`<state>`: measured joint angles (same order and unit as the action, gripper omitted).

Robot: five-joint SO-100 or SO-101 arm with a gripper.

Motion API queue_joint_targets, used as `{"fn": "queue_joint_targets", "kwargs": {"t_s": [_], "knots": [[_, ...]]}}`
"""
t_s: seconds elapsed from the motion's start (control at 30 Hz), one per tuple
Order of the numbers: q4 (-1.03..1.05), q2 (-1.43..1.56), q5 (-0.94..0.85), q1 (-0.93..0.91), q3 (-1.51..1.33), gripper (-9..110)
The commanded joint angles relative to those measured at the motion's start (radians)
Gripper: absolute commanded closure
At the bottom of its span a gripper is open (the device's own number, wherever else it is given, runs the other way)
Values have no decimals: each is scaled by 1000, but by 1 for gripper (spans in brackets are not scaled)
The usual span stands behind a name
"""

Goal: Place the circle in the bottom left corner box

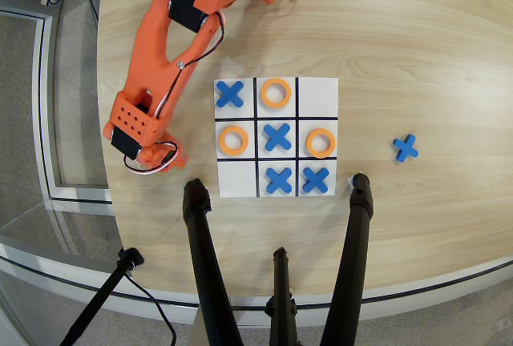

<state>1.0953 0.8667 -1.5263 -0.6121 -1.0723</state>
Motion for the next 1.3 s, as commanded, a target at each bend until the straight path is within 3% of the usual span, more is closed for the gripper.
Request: {"fn": "queue_joint_targets", "kwargs": {"t_s": [0.0, 0.4, 1.27], "knots": [[41, 25, 40, 29, 9, 77], [-146, -44, 202, 66, 32, 78], [-31, -51, 235, 89, 51, 78]]}}
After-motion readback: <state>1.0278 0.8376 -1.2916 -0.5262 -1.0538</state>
